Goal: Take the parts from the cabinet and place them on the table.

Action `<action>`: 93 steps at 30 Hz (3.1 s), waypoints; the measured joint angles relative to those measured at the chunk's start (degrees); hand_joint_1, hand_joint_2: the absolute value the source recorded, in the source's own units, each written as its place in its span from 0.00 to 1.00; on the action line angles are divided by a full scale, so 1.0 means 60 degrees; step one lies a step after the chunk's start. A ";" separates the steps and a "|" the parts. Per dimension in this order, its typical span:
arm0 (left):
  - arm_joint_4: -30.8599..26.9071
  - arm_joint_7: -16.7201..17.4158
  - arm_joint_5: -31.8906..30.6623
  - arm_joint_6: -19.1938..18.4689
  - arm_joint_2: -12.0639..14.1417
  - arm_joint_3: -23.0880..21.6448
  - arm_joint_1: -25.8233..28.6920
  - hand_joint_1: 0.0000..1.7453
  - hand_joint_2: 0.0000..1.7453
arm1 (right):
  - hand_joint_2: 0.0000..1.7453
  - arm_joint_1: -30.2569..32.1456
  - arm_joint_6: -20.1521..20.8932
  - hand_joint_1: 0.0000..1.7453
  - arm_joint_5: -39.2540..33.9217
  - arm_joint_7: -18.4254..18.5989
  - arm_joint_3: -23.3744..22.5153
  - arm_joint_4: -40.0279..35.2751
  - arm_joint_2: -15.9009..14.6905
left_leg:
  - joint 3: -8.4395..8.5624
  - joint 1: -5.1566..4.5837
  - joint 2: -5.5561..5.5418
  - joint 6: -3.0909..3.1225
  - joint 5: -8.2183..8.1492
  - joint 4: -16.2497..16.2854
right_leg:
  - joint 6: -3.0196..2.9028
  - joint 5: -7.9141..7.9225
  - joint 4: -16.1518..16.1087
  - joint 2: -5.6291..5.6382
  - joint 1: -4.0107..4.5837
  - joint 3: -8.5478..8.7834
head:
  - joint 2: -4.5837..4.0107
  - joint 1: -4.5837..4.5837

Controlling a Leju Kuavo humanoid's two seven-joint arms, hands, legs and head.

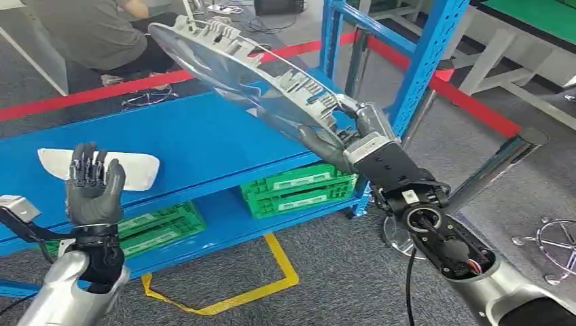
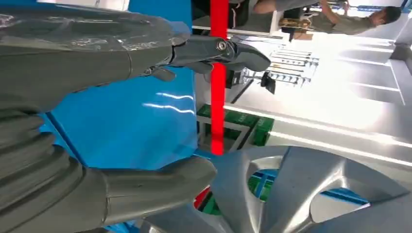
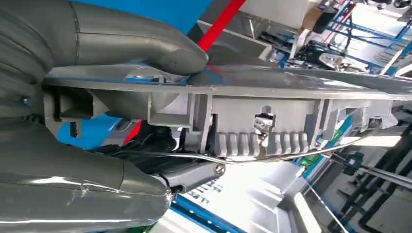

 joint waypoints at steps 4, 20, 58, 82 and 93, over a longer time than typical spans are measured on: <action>-0.0004 0.0004 0.0004 0.0051 0.0000 0.0000 0.0000 0.00 1.00 | 1.00 0.0059 0.0000 1.00 0.0171 0.0004 0.0000 0.0000 0.0000 | -0.0033 -0.0001 0.0000 0.0048 -0.0030 0.0060 | 0.0023 -0.0002 0.0005 0.0000 0.0000 -0.0004 | 0.0000 -0.0051; -0.0153 0.0058 0.0062 0.0091 -0.0084 0.0000 0.0000 0.00 1.00 | 1.00 0.0208 0.0036 1.00 0.0313 0.0007 -0.0018 -0.0040 0.0022 | 0.0332 0.0294 -0.0710 0.0035 -0.0161 -0.0038 | 0.0624 0.0309 0.0433 0.0275 -0.0346 -0.0336 | 0.0000 0.0259; -0.0291 0.0062 0.0240 0.0182 -0.0135 -0.0004 -0.0123 0.00 1.00 | 1.00 0.0419 0.0168 1.00 0.0288 0.0029 0.0047 -0.0175 0.0226 | -0.1110 -0.0066 -0.0547 -0.0046 0.0177 0.0759 | 0.0021 -0.0306 0.0087 0.0208 -0.0206 0.0281 | 0.0000 0.0037; -0.0284 0.0018 0.0255 0.0182 -0.0197 -0.0004 -0.0259 0.00 1.00 | 1.00 0.0464 0.0346 1.00 0.0157 -0.0018 0.0554 -0.0302 0.0317 | -0.0796 -0.0071 -0.1068 0.0287 0.0662 0.0142 | 0.0146 -0.0345 0.0402 0.0829 -0.0097 0.0137 | 0.0000 0.0240; -0.0291 0.0062 0.0259 0.0288 -0.0149 -0.0004 -0.0179 0.00 1.00 | 1.00 0.0430 0.0499 1.00 0.0102 -0.0095 0.0725 -0.0386 0.0415 | -0.2671 0.0089 -0.0002 -0.0312 -0.0406 0.3276 | -0.0087 -0.0399 -0.0059 -0.0464 -0.0135 0.0518 | 0.0000 -0.0124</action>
